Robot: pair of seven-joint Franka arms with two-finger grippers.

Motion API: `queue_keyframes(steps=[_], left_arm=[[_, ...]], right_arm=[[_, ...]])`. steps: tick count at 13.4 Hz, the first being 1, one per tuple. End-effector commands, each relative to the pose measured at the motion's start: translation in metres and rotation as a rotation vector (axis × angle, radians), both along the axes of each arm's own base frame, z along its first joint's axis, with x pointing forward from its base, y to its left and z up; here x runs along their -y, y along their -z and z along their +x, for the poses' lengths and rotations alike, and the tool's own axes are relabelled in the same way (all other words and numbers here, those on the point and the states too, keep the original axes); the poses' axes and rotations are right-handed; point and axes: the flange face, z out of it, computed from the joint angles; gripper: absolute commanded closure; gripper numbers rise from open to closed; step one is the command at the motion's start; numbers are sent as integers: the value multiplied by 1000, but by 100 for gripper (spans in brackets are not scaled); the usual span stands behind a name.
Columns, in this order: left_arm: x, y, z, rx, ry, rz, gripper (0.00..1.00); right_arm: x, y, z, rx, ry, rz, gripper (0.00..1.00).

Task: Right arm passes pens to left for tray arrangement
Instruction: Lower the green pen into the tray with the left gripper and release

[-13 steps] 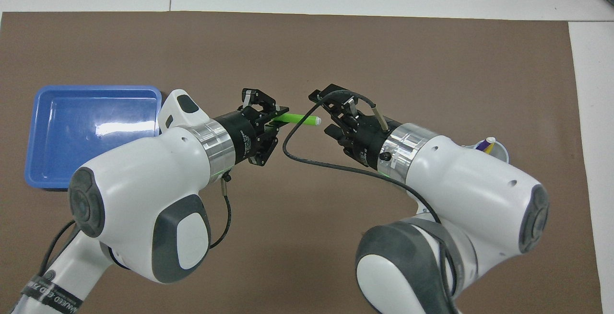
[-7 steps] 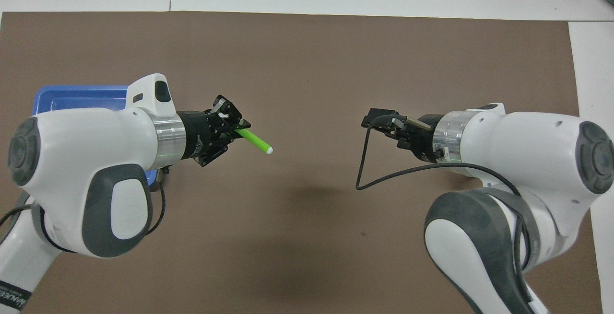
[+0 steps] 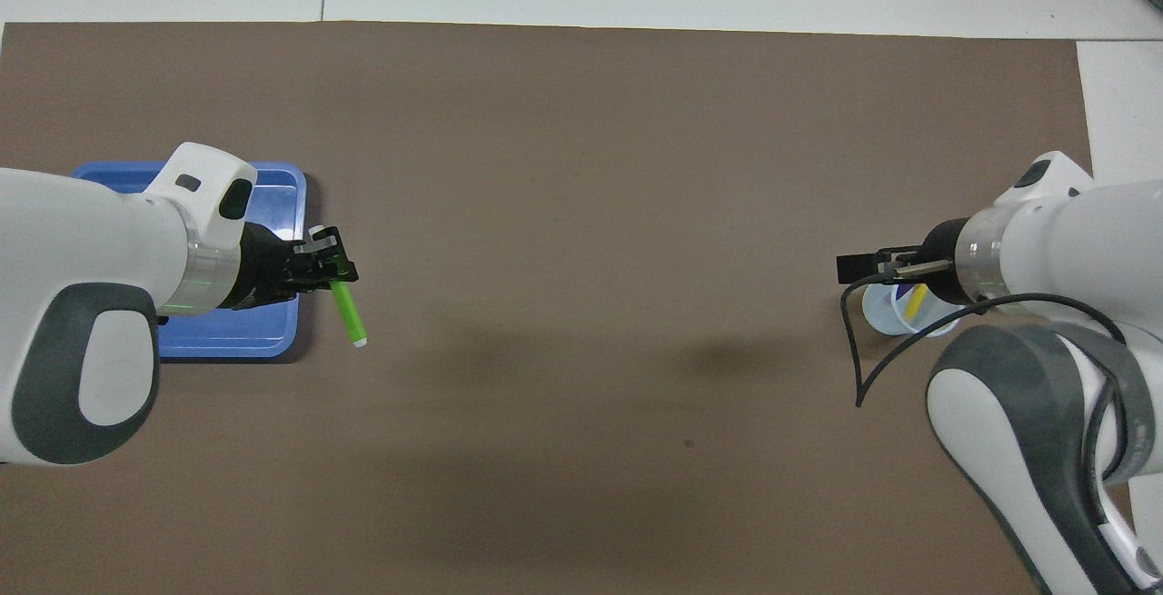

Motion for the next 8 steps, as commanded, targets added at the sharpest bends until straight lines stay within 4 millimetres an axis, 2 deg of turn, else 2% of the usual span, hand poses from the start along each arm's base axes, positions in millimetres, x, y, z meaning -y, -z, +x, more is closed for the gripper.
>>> queue_keyframes(steps=[1, 2, 3, 4, 5, 8], left_arm=[[-39, -1, 1, 8, 141, 79, 100], [-50, 5, 2, 6, 179, 100, 100], [-63, 12, 4, 5, 216, 129, 100], [-74, 19, 5, -1, 243, 149, 100], [-84, 28, 8, -6, 267, 165, 100], [-113, 54, 20, -7, 299, 195, 100]], right_arm=[[26, 26, 8, -19, -152, -81, 0], [33, 35, 12, -20, -173, -101, 4], [37, 43, 14, -22, -182, -106, 14], [44, 50, 18, -24, -207, -115, 17], [52, 58, 21, -27, -239, -130, 26], [55, 69, 22, -36, -235, -131, 46]])
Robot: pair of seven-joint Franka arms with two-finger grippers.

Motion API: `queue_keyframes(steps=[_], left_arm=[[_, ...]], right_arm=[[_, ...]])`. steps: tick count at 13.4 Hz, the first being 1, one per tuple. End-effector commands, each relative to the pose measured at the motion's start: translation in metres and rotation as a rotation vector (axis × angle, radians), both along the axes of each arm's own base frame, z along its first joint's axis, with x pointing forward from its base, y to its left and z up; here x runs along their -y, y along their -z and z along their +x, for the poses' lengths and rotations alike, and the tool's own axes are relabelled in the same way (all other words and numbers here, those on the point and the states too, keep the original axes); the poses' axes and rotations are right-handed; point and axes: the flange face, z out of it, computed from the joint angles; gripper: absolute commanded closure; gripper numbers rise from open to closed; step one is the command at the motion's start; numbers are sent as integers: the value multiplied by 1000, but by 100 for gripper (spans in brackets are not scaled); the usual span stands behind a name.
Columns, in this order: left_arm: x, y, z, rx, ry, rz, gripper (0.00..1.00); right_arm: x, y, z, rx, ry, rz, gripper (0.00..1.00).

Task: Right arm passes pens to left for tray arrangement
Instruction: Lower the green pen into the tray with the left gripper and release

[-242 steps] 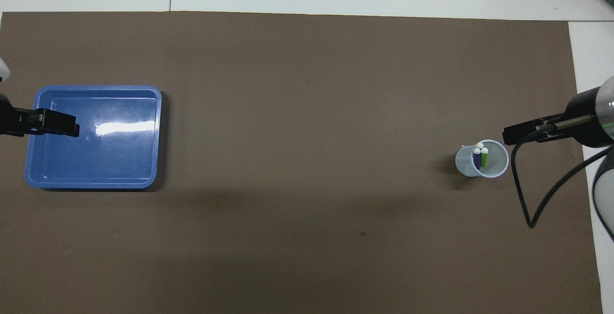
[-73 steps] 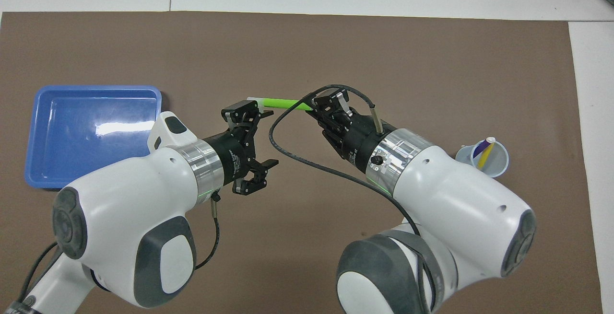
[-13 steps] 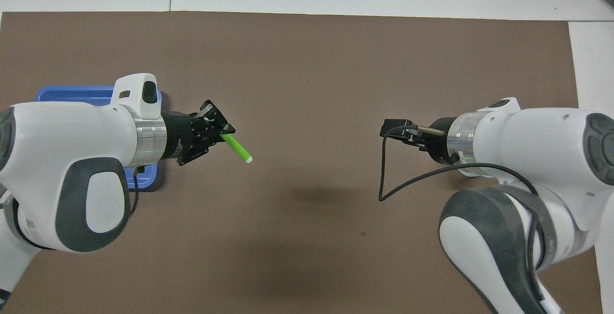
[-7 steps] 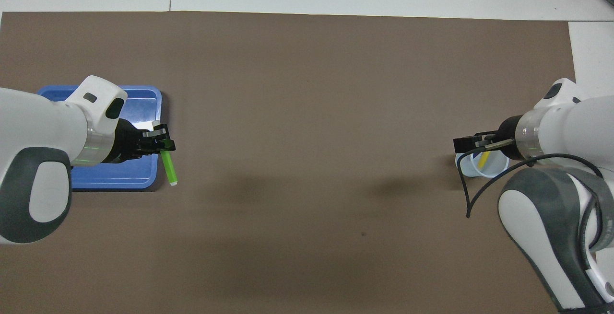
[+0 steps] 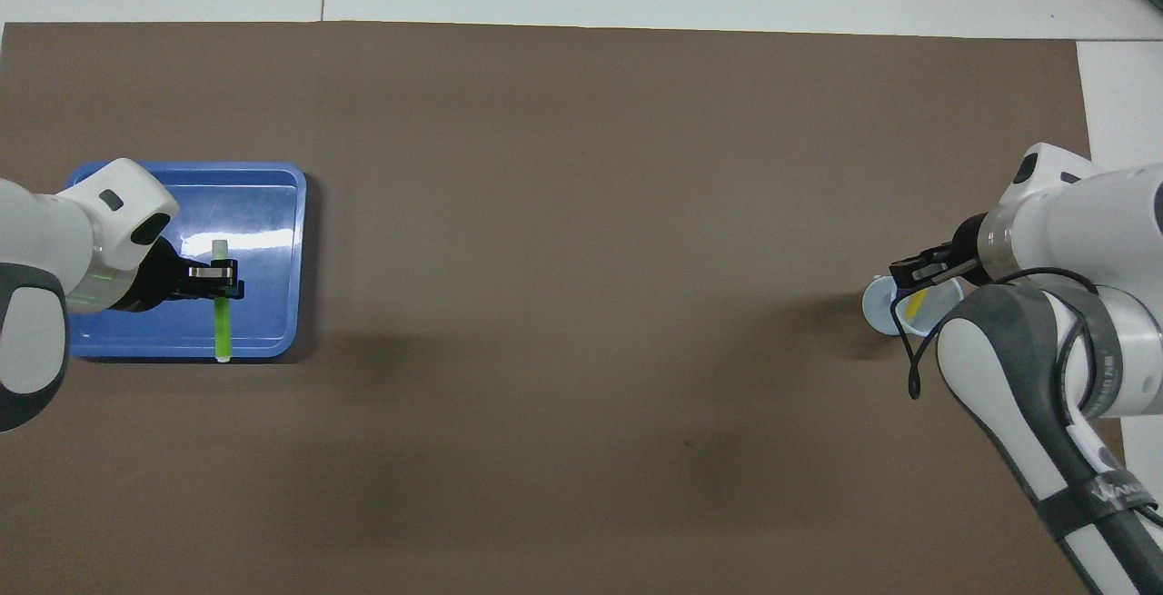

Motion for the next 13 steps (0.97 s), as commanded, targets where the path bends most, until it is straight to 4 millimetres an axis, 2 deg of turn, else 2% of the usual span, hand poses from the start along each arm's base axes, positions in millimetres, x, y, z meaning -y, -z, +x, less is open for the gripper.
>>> queue_keyframes(steps=[1, 4, 7, 11, 13], left_arm=[[-18, 27, 14, 11, 35, 31, 100], [-28, 46, 24, 33, 33, 34, 100], [-41, 79, 36, 40, 32, 38, 100], [-45, 118, 43, 54, 28, 42, 100], [-46, 136, 47, 57, 28, 44, 100]], right_arm=[[2, 6, -2, 1, -16, -17, 50], [3, 11, -3, -8, -3, -15, 50], [3, 18, -4, 4, -3, -14, 50], [5, 23, -7, -2, 6, -14, 50], [5, 23, -7, -2, 28, -10, 54]])
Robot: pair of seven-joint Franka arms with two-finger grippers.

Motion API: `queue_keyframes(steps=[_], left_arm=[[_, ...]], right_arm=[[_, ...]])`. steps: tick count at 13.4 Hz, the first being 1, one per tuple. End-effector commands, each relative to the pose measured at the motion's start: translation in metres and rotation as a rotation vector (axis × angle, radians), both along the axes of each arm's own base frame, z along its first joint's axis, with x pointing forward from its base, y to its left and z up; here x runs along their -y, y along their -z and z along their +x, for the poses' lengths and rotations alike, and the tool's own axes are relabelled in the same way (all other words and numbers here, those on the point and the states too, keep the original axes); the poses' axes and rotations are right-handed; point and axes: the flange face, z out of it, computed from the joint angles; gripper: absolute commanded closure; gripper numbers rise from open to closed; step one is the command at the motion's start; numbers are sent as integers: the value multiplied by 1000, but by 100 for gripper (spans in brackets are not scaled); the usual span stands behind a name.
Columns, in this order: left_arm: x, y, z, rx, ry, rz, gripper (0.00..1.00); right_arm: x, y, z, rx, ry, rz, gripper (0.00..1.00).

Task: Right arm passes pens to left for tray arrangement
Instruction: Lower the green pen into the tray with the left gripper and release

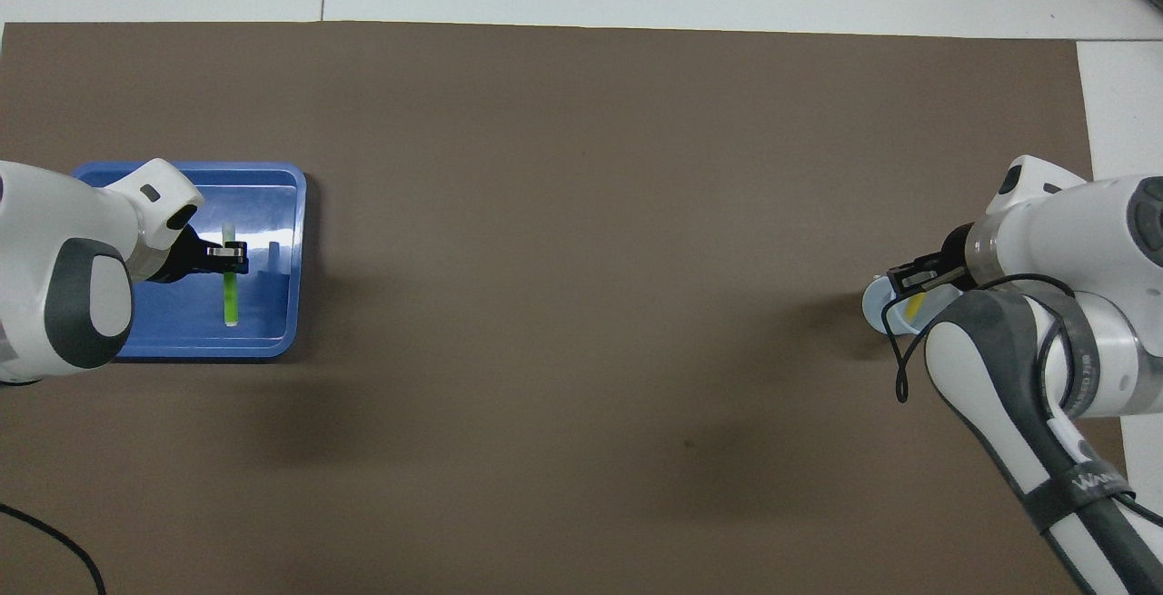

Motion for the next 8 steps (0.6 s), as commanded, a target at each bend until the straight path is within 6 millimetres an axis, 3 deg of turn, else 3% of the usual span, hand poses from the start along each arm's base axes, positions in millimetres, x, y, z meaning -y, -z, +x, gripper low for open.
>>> queue_keyframes(steps=[1, 3, 5, 7, 8], left_arm=[[-3, 22, 1, 24, 28, 18, 100], [-19, 31, -2, 31, 41, 22, 100], [-32, 33, -3, 30, 64, 23, 100], [-31, 33, -2, 33, 59, 22, 97], [-31, 33, -2, 36, 43, 21, 63]], right_arm=[[5, 2, -2, 10, 24, -12, 57], [5, 2, -3, 9, 25, -12, 66], [11, 3, -3, 6, 39, -9, 67], [12, 3, -3, 4, 48, 1, 67], [11, 3, -4, 3, 51, 4, 68]])
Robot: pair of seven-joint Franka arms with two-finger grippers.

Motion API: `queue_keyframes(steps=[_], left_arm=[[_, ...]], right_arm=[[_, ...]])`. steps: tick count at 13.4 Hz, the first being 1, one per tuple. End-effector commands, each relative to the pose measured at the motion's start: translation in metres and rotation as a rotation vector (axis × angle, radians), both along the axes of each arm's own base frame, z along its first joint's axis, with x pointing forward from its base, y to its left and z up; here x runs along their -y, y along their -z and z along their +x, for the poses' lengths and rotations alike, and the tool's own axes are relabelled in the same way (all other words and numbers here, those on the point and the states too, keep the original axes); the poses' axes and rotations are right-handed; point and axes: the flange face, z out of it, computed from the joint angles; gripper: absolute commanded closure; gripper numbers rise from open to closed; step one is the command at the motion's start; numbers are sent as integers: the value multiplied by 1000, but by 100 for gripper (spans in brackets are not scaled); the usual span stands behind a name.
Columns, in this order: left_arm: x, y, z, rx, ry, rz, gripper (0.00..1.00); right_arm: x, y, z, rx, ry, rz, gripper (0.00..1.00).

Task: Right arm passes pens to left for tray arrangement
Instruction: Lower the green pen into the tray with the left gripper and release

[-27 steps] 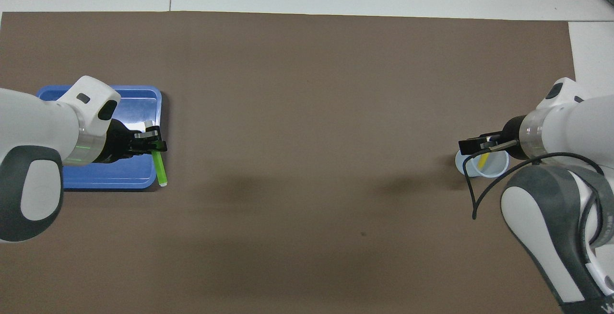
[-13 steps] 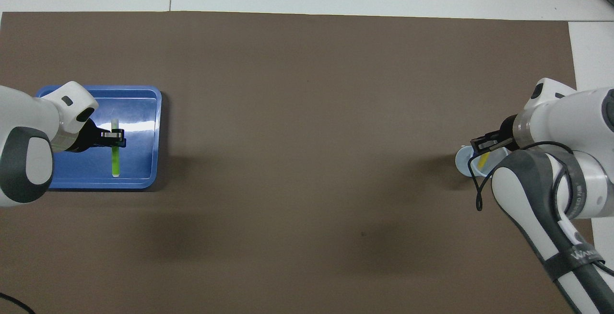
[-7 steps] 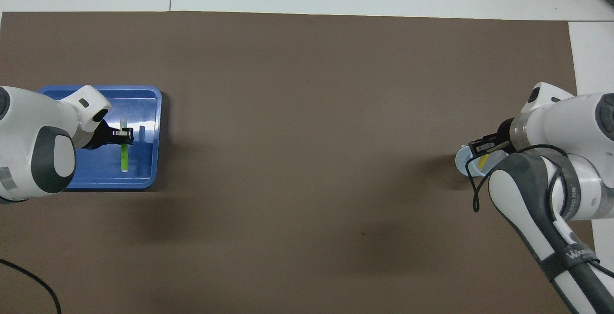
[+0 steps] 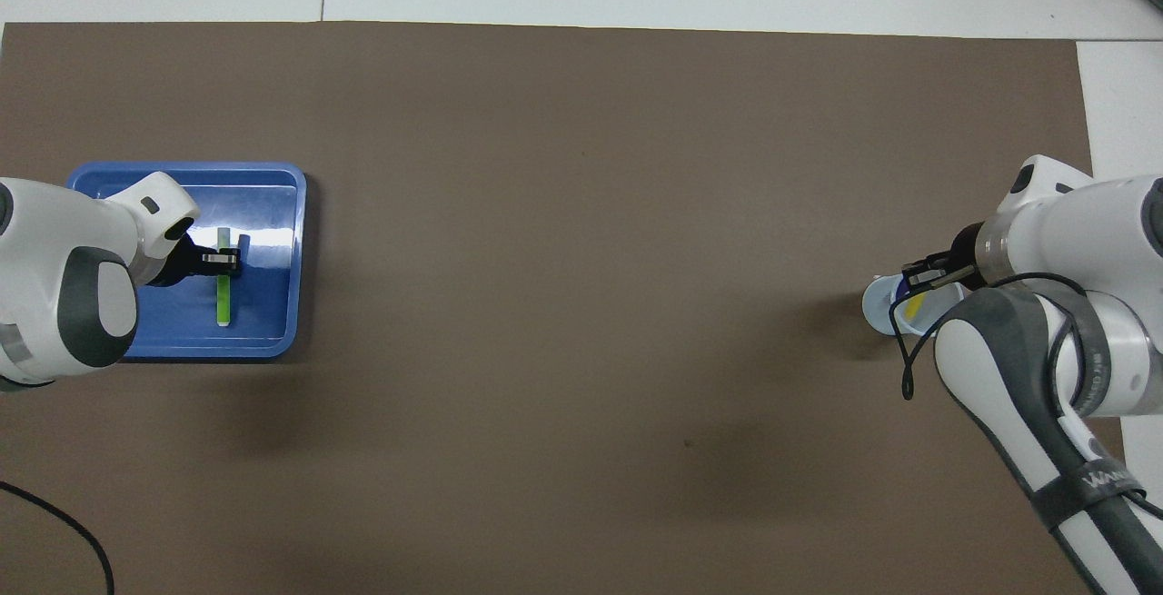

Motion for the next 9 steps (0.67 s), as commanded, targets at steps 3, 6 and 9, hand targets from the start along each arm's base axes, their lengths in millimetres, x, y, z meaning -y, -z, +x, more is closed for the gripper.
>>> queue_keyframes(steps=[3, 6, 9], left_arm=[[-1, 4, -2, 15, -81, 9, 15], [-1, 4, -1, 13, -91, 7, 9], [0, 3, 1, 13, -91, 5, 9]], right_arm=[[4, 7, -6, -6, 33, 3, 70], [5, 10, -7, -13, 70, 30, 84], [4, 10, -8, -18, 70, 30, 100]])
